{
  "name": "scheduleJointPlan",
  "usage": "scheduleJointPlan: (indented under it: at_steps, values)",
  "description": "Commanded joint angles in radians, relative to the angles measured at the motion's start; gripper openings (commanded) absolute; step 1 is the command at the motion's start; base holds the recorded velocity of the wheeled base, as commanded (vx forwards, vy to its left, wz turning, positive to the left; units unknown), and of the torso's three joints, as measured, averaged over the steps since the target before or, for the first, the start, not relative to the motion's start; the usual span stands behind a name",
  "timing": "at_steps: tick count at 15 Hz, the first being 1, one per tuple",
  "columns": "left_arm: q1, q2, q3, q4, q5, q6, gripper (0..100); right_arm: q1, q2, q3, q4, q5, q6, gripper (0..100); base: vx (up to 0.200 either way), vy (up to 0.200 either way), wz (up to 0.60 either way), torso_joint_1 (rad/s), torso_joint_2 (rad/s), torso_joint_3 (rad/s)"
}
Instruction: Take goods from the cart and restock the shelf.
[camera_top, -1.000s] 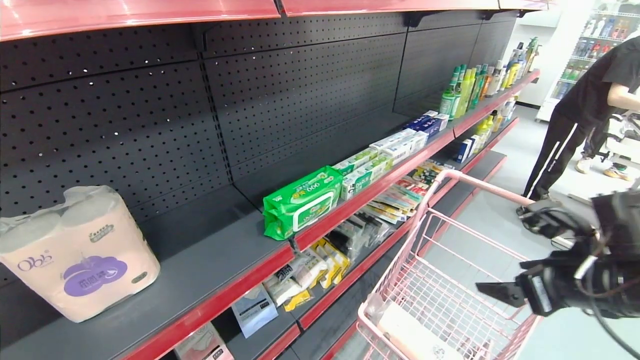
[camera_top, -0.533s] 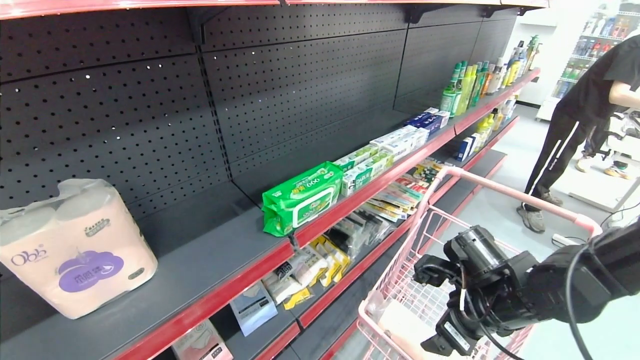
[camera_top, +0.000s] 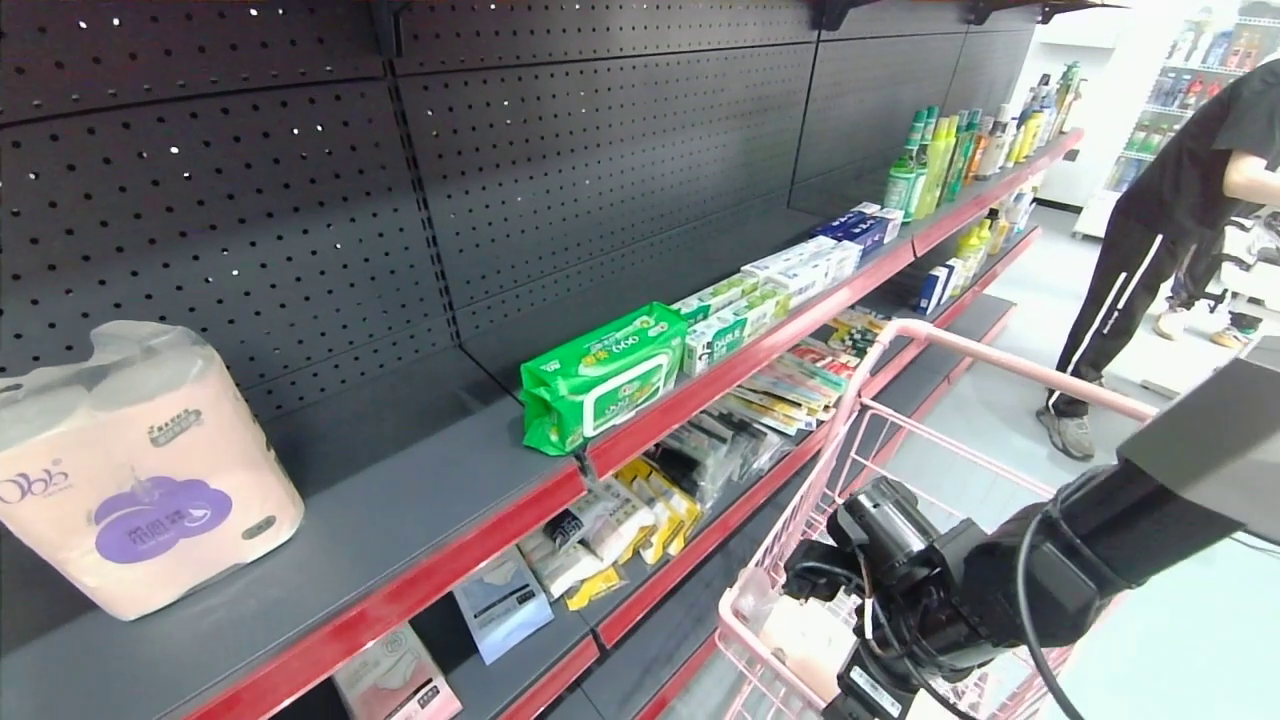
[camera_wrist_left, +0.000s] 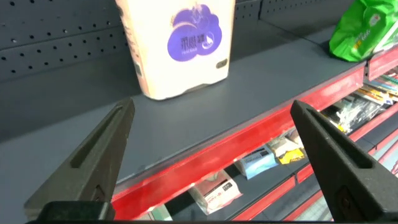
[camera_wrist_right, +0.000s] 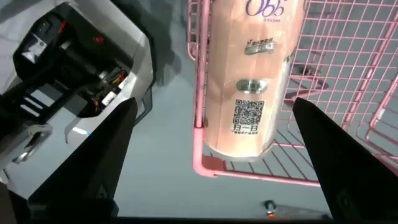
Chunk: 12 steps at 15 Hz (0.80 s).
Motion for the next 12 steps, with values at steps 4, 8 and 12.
scheduleJointPlan:
  at_steps: [4,8,12]
  values:
    - [0.0,0.001,0.0,0.0,0.0,0.0,100,-0.003,0.071,-0.069,-0.02,-0.01,-0.004,100,0.0,0.0,0.0,-0.148,0.35,0.187]
    - [0.0,0.001,0.0,0.0,0.0,0.0,100,-0.043,0.105,-0.081,-0.065,-0.024,-0.071,100,0.0,0.0,0.0,-0.08,0.2,0.112]
    - [0.0,0.001,0.0,0.0,0.0,0.0,100,-0.082,0.15,-0.087,-0.111,-0.022,-0.082,100,0.0,0.0,0.0,0.0,0.0,0.0]
